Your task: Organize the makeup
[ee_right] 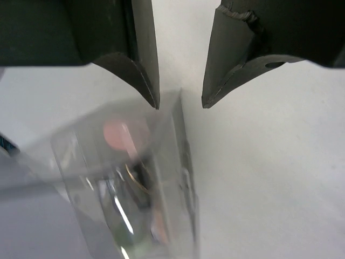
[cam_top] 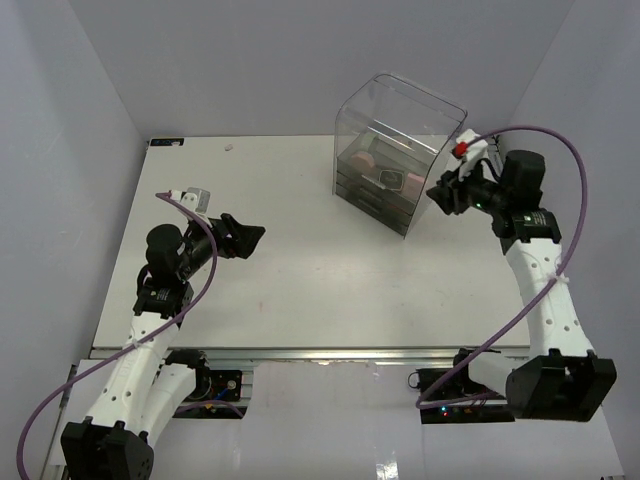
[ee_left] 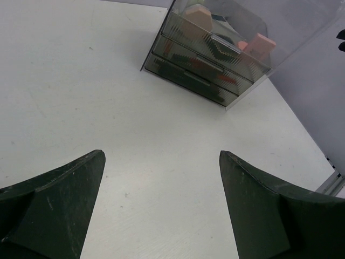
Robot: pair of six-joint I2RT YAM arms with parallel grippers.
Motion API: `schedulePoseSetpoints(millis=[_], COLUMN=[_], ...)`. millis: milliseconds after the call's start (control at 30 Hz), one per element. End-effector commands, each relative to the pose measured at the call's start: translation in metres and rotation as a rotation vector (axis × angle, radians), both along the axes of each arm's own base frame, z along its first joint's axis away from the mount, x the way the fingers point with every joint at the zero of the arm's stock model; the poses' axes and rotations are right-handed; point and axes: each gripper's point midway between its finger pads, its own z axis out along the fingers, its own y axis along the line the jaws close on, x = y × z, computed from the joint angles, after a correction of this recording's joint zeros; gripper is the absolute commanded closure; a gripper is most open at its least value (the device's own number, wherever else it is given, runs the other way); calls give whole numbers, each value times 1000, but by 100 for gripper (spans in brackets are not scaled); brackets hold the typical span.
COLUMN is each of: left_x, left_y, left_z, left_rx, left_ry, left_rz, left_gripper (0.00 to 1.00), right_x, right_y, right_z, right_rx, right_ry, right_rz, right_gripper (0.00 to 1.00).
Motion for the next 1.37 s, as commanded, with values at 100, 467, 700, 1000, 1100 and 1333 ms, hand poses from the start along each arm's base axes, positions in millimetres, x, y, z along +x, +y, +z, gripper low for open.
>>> schedulePoseSetpoints(millis=[100,467,700,1000,1100,1333], left_x=[-7,-18,-17,-19,-20,-21], left_y=[-18,-11,-15,-15,-15,-15], left_z=[8,2,-4,-1,1,3], left_rx=[10,83,81,77,76,73], left_ry=[-43,-70,-42,-56,-61,-68], left_rz=[-110,-64,-88,-88,-92,-94], left_gripper=[2,2,2,2,2,2], right_x=[-44,-46,-62,-72,-76,-81], right_y=[-68,-121,-130,-143,-143,-142], right_z=[-29,-83,-69,-60,-57,-52], right_rx=[229,370,319,322,330,293], right_ry=[110,283,156,92,75,29], right_rz=[-78,-221,-205,-238,-229,-228], right_gripper=[55,9,10,10,10,10])
